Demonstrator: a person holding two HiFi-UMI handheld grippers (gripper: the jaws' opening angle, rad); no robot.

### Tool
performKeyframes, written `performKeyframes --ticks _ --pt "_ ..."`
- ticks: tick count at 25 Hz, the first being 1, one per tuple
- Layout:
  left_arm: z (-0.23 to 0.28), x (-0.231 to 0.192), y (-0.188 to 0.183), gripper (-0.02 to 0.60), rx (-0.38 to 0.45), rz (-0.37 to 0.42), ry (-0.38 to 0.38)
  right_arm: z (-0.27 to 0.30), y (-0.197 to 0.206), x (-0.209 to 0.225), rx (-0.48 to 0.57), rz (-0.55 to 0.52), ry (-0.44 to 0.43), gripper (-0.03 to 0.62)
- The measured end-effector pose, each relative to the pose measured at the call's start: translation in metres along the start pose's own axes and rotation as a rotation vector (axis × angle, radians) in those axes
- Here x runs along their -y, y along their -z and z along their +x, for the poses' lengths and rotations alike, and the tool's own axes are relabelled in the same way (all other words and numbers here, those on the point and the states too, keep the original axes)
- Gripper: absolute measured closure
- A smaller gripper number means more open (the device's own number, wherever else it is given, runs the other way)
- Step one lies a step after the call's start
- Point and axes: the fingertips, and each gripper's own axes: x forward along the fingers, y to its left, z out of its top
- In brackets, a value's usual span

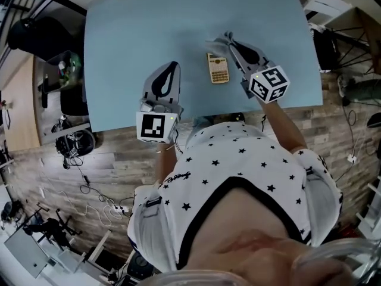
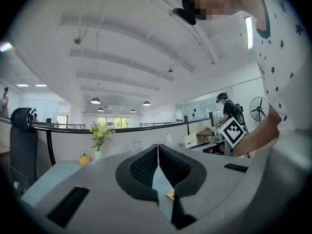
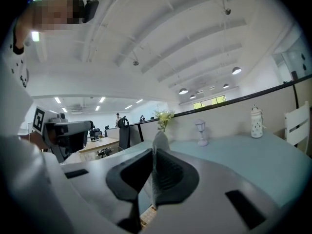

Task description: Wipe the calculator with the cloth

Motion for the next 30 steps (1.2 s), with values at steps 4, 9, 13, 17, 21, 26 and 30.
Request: performKeyframes --ticks 4,9,13,17,21,26,30 --pt "0.000 -0.024 0.004 0.551 0.006 -0.031 0.020 0.024 0.020 -0.003 -0.055 -0.012 0.051 0.574" --pt "-0.006 -0.048 0.016 0.551 -0.002 -0.039 0.039 0.043 0.046 -0.006 -0.103 -0.021 0.112 0.574" --pt "-0.010 -0.062 0.022 0.551 -0.015 -0.035 0.066 0.055 0.062 -0.011 -0.131 -0.017 0.154 0.574" --pt "-0.012 -0.067 0.028 0.551 -0.023 -0.047 0.087 0.064 0.078 -0.012 -0.159 -0.050 0.200 0.574" --pt "-0.014 -0.065 0.038 0.551 -0.044 -0.067 0.084 0.069 0.097 -0.014 -0.202 -0.044 0.198 0.574" --pt "-0.012 -0.061 0.037 0.551 -0.056 -0.072 0.067 0.078 0.118 -0.011 -0.273 -0.063 0.170 0.575" --pt "-0.013 -0.062 0.035 0.551 -0.061 -0.084 0.040 0.080 0.134 -0.001 -0.344 -0.081 0.163 0.574"
